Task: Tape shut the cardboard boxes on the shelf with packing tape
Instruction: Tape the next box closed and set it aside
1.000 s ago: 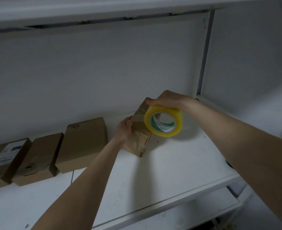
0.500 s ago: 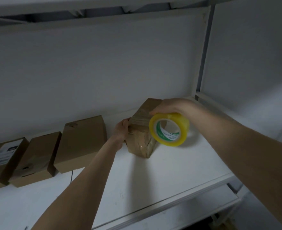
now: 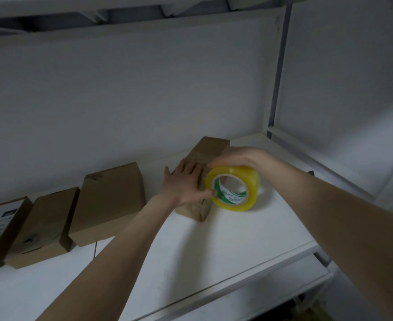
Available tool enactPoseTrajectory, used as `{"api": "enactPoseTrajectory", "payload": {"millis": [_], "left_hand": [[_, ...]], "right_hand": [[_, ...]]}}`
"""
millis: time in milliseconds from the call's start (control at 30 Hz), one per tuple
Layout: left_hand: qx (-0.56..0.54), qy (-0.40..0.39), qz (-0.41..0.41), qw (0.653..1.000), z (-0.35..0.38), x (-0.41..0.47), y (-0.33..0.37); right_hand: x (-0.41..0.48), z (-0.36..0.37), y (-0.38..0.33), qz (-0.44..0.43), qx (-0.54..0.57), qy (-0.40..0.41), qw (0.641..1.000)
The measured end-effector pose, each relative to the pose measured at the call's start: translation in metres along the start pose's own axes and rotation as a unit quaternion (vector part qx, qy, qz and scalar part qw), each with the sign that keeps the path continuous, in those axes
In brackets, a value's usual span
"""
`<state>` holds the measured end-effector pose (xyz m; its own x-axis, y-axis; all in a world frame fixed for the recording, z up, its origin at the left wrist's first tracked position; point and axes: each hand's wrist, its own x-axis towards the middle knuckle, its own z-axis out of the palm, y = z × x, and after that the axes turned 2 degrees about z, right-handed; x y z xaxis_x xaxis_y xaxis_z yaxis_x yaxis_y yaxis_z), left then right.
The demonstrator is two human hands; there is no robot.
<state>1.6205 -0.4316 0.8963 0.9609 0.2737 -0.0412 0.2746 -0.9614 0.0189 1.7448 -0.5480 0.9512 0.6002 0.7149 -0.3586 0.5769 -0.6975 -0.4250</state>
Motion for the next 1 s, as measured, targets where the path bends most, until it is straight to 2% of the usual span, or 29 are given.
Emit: {"api": "enactPoseTrajectory", "payload": {"millis": [133, 233, 300, 400, 500, 600, 900, 967, 1000], "left_hand": [[0.011, -0.002, -0.024, 1.000, 0.000, 0.008, 0.007], [0.009, 0.003, -0.029, 1.000, -0.001, 0.009, 0.002], [0.005, -0.001, -0.036, 0.999, -0.004, 0.008, 0.002], [-0.001, -0.006, -0.038, 0.999, -0.005, 0.008, 0.006], [-0.024, -0.011, -0.065, 0.998, -0.004, 0.009, -0.001], [-0.051, -0.017, -0.079, 0.995, -0.003, 0.011, -0.005], [-0.095, -0.002, -0.102, 0.990, -0.002, 0.012, -0.005], [-0.195, 0.037, -0.111, 0.974, -0.003, 0.012, -0.004], [-0.279, 0.069, -0.118, 0.950, -0.006, 0.011, -0.002]], "right_hand": [[-0.012, 0.003, 0.005, -0.040, 0.089, 0.009, 0.995], [-0.023, 0.011, 0.032, -0.016, 0.267, -0.001, 0.964], [-0.026, 0.019, 0.050, -0.013, 0.316, 0.001, 0.949], [-0.025, 0.019, 0.052, -0.019, 0.300, 0.048, 0.953], [-0.030, 0.011, 0.049, -0.025, 0.223, 0.063, 0.972], [-0.033, 0.017, 0.068, -0.004, 0.157, 0.042, 0.987], [-0.020, 0.041, 0.078, 0.060, 0.100, 0.027, 0.993], [-0.018, 0.039, 0.076, 0.046, 0.114, 0.045, 0.991], [-0.018, 0.035, 0.074, 0.034, 0.134, 0.057, 0.989]]}}
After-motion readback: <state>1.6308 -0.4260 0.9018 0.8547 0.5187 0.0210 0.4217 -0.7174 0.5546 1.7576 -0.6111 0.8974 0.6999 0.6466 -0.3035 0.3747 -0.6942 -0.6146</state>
